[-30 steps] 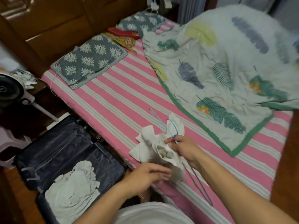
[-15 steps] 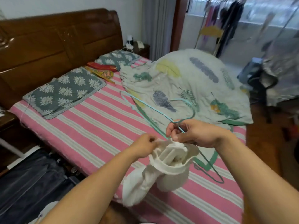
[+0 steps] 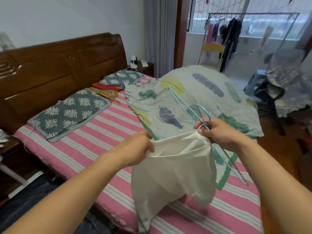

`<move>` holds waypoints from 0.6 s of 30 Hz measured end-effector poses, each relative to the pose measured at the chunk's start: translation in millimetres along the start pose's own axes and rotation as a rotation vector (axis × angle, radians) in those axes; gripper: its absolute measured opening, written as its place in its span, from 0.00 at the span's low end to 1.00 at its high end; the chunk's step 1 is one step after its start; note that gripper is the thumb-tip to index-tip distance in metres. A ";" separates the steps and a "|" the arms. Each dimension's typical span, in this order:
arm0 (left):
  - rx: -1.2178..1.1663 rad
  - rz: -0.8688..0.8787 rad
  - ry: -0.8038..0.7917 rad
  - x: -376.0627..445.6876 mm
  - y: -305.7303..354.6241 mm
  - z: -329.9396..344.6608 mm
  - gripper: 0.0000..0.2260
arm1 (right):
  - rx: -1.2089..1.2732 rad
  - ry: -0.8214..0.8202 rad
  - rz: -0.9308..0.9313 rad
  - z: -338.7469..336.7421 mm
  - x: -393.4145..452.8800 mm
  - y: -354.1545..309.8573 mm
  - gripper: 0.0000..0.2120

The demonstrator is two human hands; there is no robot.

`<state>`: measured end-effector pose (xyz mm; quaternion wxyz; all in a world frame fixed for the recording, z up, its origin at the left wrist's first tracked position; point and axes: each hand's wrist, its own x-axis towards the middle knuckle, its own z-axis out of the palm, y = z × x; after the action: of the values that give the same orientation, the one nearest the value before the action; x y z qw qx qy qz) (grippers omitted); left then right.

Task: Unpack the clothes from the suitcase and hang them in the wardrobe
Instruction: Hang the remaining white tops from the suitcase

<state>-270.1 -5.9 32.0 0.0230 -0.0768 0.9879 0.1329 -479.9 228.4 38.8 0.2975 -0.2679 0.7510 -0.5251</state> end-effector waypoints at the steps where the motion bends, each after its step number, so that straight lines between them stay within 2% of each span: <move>1: 0.010 -0.021 -0.011 1.1 0.2 1.7 0.17 | -0.028 -0.004 0.000 1.1 1.7 -1.1 0.09; 2: 0.000 -0.071 0.004 0.8 1.2 2.4 0.21 | -0.052 -0.012 0.010 2.3 2.6 -0.5 0.09; 4: 0.006 -0.133 0.152 -1.6 5.3 1.2 0.23 | -0.067 -0.026 0.041 5.5 3.8 3.2 0.11; 6: -0.032 -0.116 0.289 -1.0 7.0 1.1 0.24 | -0.064 0.006 0.048 11.3 3.0 8.5 0.11; 7: -0.078 -0.109 0.308 1.3 6.4 1.6 0.25 | -0.068 0.040 0.031 14.8 2.0 11.5 0.10; 10: -0.110 -0.222 0.195 13.3 -0.5 6.2 0.27 | -0.147 0.162 -0.043 25.6 -2.2 20.0 0.07; 14: -0.195 -0.447 0.075 20.3 -20.8 17.5 0.26 | -0.424 0.368 -0.109 27.8 -8.0 31.2 0.14; 18: -0.237 -0.520 0.060 15.8 -37.4 26.0 0.23 | -0.528 0.404 -0.165 22.4 -24.6 31.1 0.15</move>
<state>-279.1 -37.0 -3.8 0.0181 -0.3337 0.9128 0.2348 -449.7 241.4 7.3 0.0197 -0.2859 0.8806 -0.3774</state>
